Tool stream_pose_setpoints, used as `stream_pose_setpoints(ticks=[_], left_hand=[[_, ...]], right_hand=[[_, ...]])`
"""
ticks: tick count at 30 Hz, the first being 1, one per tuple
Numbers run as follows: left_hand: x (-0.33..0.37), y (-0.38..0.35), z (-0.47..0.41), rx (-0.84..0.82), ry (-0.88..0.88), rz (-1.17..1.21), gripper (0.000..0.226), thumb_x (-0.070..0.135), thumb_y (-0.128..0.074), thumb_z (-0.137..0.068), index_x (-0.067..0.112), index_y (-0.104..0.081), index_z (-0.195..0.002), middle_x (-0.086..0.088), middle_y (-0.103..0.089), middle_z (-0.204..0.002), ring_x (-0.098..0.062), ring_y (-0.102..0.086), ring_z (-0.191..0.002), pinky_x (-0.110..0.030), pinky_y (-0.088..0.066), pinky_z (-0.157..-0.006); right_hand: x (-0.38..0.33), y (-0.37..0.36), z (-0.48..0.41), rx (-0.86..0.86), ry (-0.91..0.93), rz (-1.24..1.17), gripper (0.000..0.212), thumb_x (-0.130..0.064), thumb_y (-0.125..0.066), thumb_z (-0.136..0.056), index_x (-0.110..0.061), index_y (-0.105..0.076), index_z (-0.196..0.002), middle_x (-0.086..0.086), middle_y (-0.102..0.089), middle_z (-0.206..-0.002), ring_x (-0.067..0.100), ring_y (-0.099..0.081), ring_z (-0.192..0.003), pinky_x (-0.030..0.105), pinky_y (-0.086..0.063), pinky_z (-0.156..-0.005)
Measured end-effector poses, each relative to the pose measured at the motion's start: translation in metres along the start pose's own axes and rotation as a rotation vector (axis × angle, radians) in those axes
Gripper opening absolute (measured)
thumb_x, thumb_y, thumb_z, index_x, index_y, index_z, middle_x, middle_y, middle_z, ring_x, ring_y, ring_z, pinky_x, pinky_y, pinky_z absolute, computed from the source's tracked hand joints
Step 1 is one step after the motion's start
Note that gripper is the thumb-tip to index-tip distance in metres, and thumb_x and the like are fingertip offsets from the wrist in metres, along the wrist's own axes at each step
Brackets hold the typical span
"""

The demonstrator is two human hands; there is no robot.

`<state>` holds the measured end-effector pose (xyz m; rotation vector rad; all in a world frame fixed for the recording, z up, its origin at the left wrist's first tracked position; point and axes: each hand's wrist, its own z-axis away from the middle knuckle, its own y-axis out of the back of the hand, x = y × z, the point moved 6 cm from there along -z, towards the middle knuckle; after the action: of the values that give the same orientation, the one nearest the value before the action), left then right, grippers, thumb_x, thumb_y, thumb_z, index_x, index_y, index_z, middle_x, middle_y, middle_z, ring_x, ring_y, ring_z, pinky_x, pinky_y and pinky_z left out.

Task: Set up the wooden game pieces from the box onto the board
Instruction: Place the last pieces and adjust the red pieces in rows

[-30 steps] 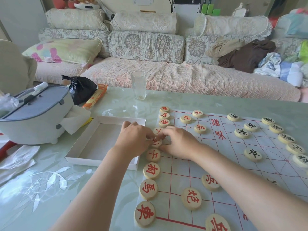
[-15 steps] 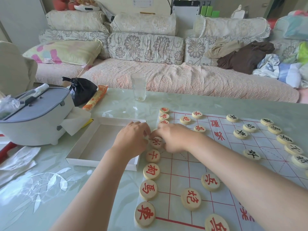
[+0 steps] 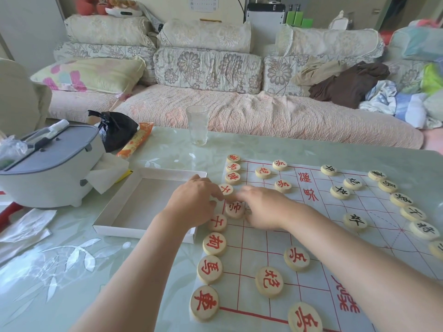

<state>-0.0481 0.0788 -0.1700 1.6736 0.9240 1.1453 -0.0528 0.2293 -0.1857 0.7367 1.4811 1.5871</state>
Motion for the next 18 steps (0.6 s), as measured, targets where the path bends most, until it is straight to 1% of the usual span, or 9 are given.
stream_pose_setpoints(ticks=[1, 3, 4, 6, 8, 11, 13, 15, 18], left_hand=[[0.000, 0.000, 0.000, 0.001, 0.006, -0.005, 0.026, 0.021, -0.057, -0.088, 0.038, -0.067, -0.103, 0.016, -0.058, -0.105, -0.009, -0.043, -0.107, -0.027, -0.045, -0.082], [0.000, 0.000, 0.001, -0.004, 0.023, 0.000, 0.025, 0.022, -0.057, -0.087, 0.039, -0.067, -0.103, 0.016, -0.060, -0.104, -0.008, -0.044, -0.108, -0.026, -0.045, -0.081], [0.000, 0.000, 0.002, -0.008, 0.030, 0.003, 0.025, 0.023, -0.057, -0.087, 0.039, -0.066, -0.104, 0.016, -0.060, -0.104, -0.007, -0.044, -0.109, -0.026, -0.045, -0.080], [0.000, -0.002, 0.003, -0.016, 0.035, 0.001, 0.026, 0.024, -0.057, -0.087, 0.041, -0.065, -0.105, 0.017, -0.060, -0.104, -0.007, -0.043, -0.110, -0.025, -0.044, -0.079], [0.001, -0.004, 0.003, -0.031, 0.032, -0.003, 0.028, 0.025, -0.057, -0.087, 0.042, -0.064, -0.108, 0.016, -0.059, -0.106, -0.007, -0.042, -0.111, -0.025, -0.043, -0.078], [0.003, -0.004, 0.002, -0.028, 0.025, -0.013, 0.031, 0.026, -0.059, -0.087, 0.041, -0.063, -0.113, 0.014, -0.060, -0.108, -0.008, -0.043, -0.113, -0.026, -0.044, -0.078], [0.004, -0.004, 0.001, -0.014, 0.023, -0.035, 0.028, 0.030, -0.061, -0.086, 0.040, -0.064, -0.111, 0.014, -0.062, -0.108, -0.009, -0.043, -0.112, -0.026, -0.043, -0.076], [0.004, -0.004, 0.000, 0.001, 0.025, -0.057, 0.023, 0.035, -0.063, -0.086, 0.039, -0.066, -0.108, 0.013, -0.063, -0.107, -0.010, -0.044, -0.111, -0.026, -0.042, -0.078], [0.005, -0.004, -0.002, 0.022, -0.004, -0.100, 0.022, 0.041, -0.063, -0.086, 0.037, -0.068, -0.107, 0.012, -0.064, -0.109, -0.013, -0.044, -0.111, -0.026, -0.037, -0.084]], right_hand=[[-0.001, 0.000, -0.001, 0.030, -0.015, 0.014, 0.059, -0.020, -0.056, -0.088, -0.047, -0.043, -0.139, -0.008, -0.050, -0.132, 0.020, -0.056, -0.117, 0.034, -0.048, -0.081], [0.000, 0.005, -0.004, 0.120, -0.069, 0.041, 0.039, -0.038, -0.057, -0.091, -0.038, -0.053, -0.130, -0.004, -0.057, -0.124, 0.022, -0.057, -0.115, 0.033, -0.045, -0.079], [-0.001, 0.007, -0.005, 0.144, -0.094, 0.040, 0.038, -0.049, -0.058, -0.090, -0.033, -0.056, -0.124, -0.003, -0.059, -0.120, 0.022, -0.058, -0.113, 0.033, -0.044, -0.078], [0.000, 0.007, -0.006, 0.147, -0.134, -0.015, 0.048, -0.061, -0.060, -0.086, -0.029, -0.057, -0.122, -0.003, -0.061, -0.119, 0.021, -0.057, -0.114, 0.034, -0.043, -0.080], [0.003, 0.004, -0.005, 0.152, -0.164, -0.114, 0.053, -0.060, -0.061, -0.085, -0.032, -0.054, -0.130, -0.007, -0.060, -0.122, 0.018, -0.056, -0.115, 0.033, -0.042, -0.081], [0.006, 0.000, -0.006, 0.152, -0.177, -0.161, 0.046, -0.044, -0.063, -0.088, -0.034, -0.052, -0.132, -0.011, -0.060, -0.120, 0.015, -0.057, -0.114, 0.029, -0.039, -0.079], [0.005, -0.002, -0.008, 0.180, -0.203, -0.178, 0.040, -0.046, -0.063, -0.088, -0.033, -0.057, -0.125, -0.011, -0.062, -0.113, 0.016, -0.058, -0.108, 0.029, -0.040, -0.076], [0.001, -0.002, -0.010, 0.204, -0.221, -0.195, 0.038, -0.050, -0.064, -0.086, -0.032, -0.060, -0.119, -0.010, -0.064, -0.109, 0.018, -0.060, -0.104, 0.031, -0.045, -0.078], [-0.001, -0.003, -0.012, 0.211, -0.220, -0.215, 0.039, -0.051, -0.067, -0.084, -0.033, -0.061, -0.118, -0.010, -0.065, -0.108, 0.019, -0.061, -0.103, 0.032, -0.047, -0.080]])
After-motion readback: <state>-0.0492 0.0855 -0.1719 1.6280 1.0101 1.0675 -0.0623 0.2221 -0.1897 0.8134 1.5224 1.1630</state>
